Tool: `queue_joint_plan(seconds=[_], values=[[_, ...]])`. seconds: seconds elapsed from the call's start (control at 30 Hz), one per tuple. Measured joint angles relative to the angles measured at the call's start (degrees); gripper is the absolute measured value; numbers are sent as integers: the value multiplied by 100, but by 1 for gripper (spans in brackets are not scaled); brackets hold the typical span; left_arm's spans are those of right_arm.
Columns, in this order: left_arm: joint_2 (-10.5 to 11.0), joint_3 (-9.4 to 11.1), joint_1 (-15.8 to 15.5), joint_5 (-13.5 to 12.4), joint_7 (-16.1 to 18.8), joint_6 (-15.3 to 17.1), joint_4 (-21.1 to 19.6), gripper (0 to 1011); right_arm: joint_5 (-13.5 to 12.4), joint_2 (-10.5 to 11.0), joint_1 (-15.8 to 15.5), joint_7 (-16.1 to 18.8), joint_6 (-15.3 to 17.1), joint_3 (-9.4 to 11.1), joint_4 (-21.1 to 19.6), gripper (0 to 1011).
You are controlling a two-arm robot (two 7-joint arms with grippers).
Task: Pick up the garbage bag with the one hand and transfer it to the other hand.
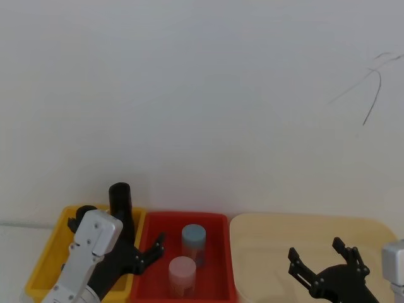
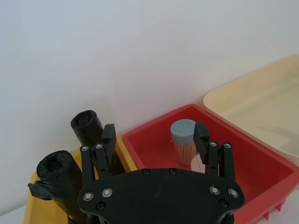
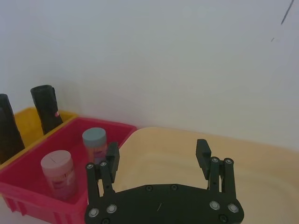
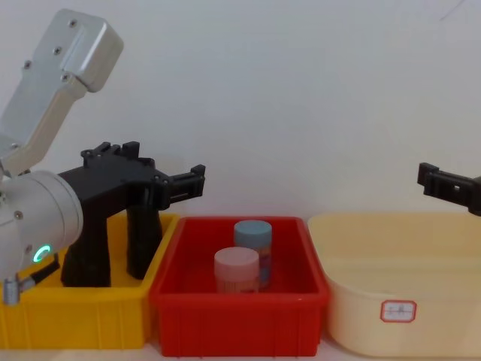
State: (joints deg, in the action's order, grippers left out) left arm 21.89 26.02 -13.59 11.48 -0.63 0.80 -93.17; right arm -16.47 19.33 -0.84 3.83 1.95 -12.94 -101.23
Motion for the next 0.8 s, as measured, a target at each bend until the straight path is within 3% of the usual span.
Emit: queue_joint_plan(seconds=[0.8], values=[[-2,0,0,0,0,0,0,1000,0,0,0,0,0,0,0,1001]])
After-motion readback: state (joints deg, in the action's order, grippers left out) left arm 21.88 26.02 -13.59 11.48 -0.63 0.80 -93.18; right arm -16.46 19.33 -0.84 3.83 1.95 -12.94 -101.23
